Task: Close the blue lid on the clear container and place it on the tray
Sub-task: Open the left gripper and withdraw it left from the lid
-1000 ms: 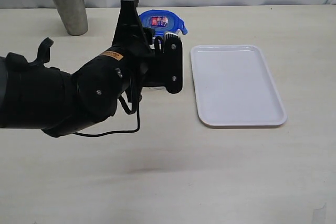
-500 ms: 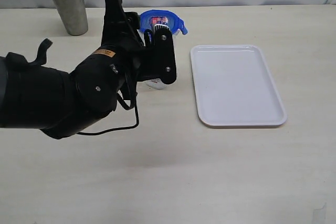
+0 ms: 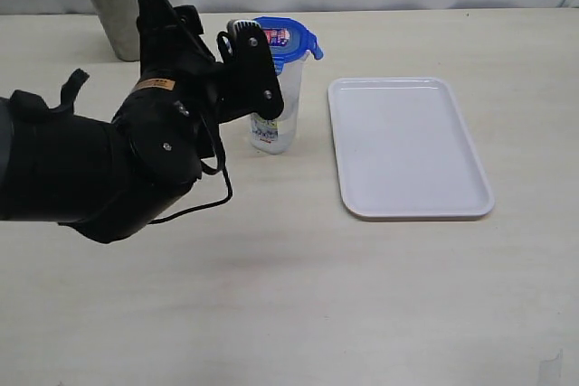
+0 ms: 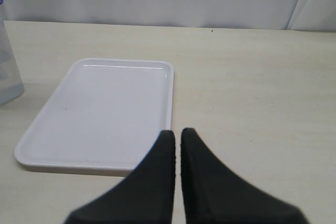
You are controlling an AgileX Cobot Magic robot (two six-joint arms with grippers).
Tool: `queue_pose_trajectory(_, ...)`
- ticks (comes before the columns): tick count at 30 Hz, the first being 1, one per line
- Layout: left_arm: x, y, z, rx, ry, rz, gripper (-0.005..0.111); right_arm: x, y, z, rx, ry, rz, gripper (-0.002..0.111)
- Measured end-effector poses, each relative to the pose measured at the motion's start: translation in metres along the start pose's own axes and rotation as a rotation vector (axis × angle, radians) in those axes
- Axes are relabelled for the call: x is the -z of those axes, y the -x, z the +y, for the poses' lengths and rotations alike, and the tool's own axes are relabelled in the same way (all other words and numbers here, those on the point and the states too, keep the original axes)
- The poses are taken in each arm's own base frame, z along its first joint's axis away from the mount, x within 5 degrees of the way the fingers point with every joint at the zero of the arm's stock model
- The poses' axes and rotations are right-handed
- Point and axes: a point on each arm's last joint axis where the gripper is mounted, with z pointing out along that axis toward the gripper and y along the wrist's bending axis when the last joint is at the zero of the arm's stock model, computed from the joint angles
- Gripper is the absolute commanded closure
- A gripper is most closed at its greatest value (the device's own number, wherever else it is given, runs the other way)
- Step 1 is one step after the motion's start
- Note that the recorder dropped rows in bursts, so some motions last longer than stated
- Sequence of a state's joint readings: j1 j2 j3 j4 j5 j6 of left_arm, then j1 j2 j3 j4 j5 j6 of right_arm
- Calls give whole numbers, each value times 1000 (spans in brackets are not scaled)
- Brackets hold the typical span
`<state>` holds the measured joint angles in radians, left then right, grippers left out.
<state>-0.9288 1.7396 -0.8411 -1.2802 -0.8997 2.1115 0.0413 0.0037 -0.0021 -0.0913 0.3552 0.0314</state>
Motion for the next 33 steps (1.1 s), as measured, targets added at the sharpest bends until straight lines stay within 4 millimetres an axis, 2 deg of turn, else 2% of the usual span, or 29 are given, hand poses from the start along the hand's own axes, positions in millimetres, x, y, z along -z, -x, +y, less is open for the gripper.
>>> queue_pose_trajectory(2, 0, -2, 2, 7, 23, 25, 43, 0, 0, 0, 0, 0, 0, 104)
queue_pose_trajectory(4, 0, -4, 5, 9, 56, 48, 55, 0, 0, 0, 0, 0, 0, 104)
queue_pose_trajectory(8, -1, -9, 11, 13, 109, 90, 87, 0, 0, 0, 0, 0, 0, 104)
queue_pose_trajectory(11, -6, -17, 15, 61, 134, 124, 106, 0, 0, 0, 0, 0, 0, 104)
queue_pose_trajectory(16, -20, -39, 28, 286, 167, 183, 107, 0, 0, 0, 0, 0, 0, 104)
queue_pose_trajectory(19, -29, -51, 36, 455, 96, 154, 107, 0, 0, 0, 0, 0, 0, 104)
queue_pose_trajectory(26, -52, -77, 62, 905, -113, -69, 107, 0, 0, 0, 0, 0, 0, 104)
queue_pose_trajectory(29, -60, -85, 66, 1013, -177, -164, 107, 0, 0, 0, 0, 0, 0, 104)
queue_pose_trajectory(33, -64, -85, 67, 1042, -283, -363, 107, 0, 0, 0, 0, 0, 0, 104)
